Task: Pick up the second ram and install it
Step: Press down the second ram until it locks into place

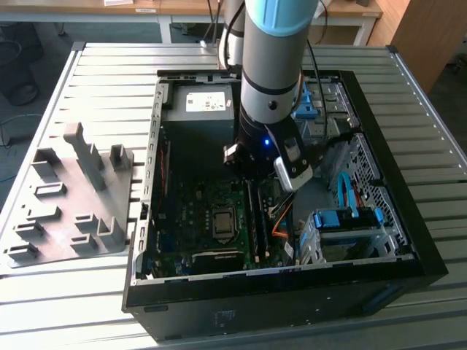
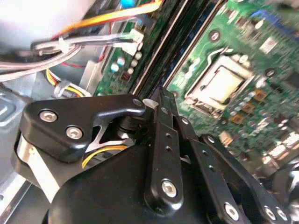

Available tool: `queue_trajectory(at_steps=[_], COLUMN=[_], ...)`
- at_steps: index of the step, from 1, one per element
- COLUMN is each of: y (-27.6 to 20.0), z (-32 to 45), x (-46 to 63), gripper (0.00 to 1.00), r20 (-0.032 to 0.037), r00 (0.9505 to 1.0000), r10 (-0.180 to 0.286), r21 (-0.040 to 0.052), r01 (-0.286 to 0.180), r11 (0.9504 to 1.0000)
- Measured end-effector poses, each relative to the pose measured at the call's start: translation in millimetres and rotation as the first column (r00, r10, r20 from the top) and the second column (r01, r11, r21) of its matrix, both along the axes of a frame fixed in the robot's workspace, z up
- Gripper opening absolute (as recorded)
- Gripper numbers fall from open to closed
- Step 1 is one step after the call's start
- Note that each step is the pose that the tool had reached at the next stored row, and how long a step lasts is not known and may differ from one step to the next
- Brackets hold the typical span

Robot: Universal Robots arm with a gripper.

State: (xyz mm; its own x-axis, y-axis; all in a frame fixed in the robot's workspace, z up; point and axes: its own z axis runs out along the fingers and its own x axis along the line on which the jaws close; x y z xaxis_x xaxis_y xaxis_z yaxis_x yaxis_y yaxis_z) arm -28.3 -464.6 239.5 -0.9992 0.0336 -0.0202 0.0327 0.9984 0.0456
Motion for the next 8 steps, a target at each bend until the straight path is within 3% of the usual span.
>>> queue_trajectory(at_steps=[3,8], y=[9.5,13.2], z=[-5.6,-13.6], x=[0.0,-0.5], gripper=[0.1,0.1], r20=[0.0001,0.0001], r00=[1.0,1.0], r10=[0.0,0.0], r21=[0.0002,-0.001], r01=[0.0,0.0], r11=[1.0,1.0])
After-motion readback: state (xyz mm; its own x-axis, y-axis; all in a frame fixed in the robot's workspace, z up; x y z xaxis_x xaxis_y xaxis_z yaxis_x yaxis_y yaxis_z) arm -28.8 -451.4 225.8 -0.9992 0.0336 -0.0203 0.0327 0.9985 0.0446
